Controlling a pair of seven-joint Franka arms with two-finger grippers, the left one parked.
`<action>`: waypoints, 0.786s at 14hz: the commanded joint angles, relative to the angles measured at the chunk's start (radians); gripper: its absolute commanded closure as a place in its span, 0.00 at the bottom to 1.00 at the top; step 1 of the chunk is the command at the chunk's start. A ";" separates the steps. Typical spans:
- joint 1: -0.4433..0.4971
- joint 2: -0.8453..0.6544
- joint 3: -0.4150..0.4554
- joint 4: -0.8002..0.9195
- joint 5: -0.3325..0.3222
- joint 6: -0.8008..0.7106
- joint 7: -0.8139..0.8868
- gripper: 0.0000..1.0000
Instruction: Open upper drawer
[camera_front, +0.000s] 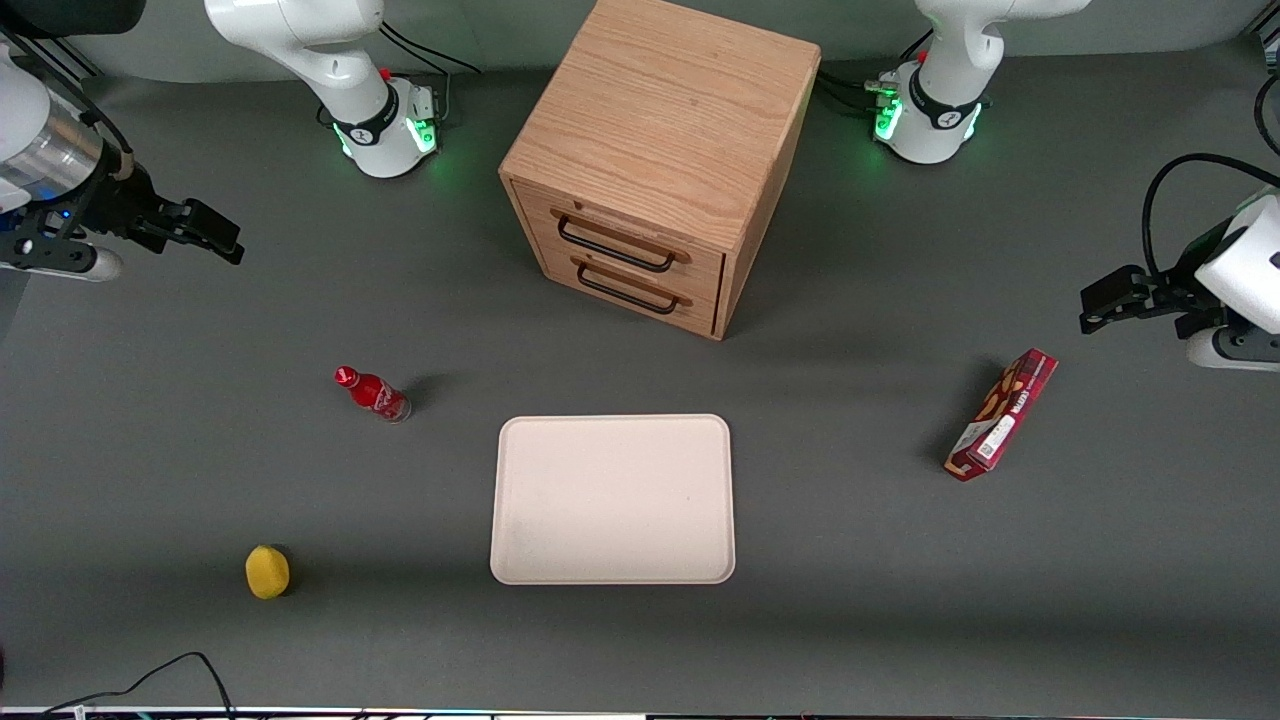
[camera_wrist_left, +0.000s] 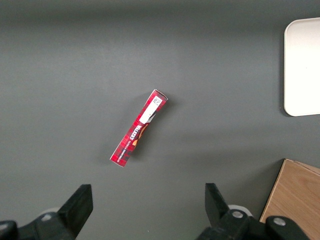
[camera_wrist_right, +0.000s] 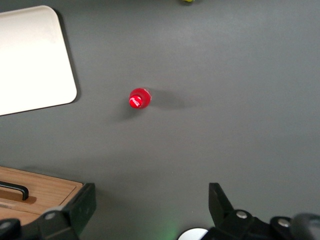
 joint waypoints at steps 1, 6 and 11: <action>-0.003 0.017 -0.008 0.036 0.012 -0.046 -0.019 0.00; 0.003 0.021 -0.008 0.059 0.014 -0.083 -0.078 0.00; 0.011 0.134 0.067 0.198 0.173 -0.138 -0.444 0.00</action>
